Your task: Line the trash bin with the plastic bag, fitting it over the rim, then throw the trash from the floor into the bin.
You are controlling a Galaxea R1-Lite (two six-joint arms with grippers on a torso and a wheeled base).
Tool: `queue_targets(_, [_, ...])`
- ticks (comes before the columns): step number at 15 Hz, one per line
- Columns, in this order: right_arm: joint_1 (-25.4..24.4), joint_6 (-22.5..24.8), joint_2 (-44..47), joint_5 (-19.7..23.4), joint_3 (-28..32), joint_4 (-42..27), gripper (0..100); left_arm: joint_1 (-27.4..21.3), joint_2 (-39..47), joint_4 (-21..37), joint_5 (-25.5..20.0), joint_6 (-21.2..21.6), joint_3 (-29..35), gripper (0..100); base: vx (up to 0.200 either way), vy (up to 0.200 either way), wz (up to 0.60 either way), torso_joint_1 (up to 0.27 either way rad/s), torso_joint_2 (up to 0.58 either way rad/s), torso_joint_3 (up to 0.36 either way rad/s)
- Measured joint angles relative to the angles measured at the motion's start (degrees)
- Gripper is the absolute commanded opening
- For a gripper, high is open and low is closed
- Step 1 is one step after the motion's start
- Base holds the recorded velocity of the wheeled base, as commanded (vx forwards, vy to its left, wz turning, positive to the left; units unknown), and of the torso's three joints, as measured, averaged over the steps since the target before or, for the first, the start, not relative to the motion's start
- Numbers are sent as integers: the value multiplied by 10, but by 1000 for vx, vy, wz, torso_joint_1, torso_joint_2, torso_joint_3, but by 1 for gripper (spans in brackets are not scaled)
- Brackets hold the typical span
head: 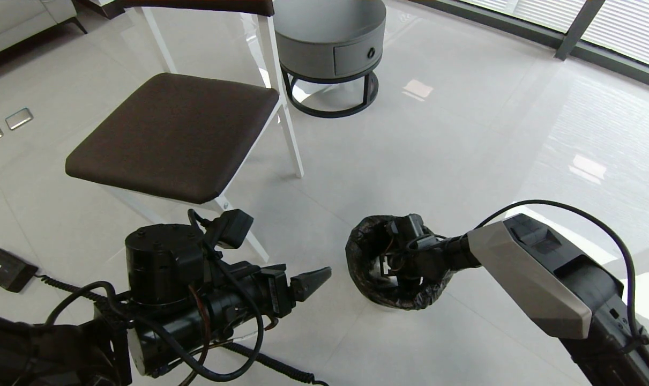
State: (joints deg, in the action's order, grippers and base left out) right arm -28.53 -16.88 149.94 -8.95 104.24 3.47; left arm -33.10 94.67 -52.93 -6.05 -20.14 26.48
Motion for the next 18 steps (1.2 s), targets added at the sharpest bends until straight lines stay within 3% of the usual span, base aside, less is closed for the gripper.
queue_targets(5, [6,-9,-84,9,-15,-46,0,19,-35,12,0,0,5,100,0,0,0,0,0,0])
queue_targets(7, [10,-8,-130,8,-29,-85,0,33,-63,81,0,1,18,100,0,0,0,0,0,0])
queue_targets(12, [42,15,-327,-12,-93,-275,0,130,-209,388,0,38,87,100,0,0,0,0,0,0])
queue_targets(15, [95,33,-452,-74,-131,-392,0,162,-313,666,0,52,166,100,0,0,0,0,0,0])
queue_targets(18, [158,46,-568,-110,-149,-487,0,174,-405,810,13,55,224,100,0,0,0,0,0,0])
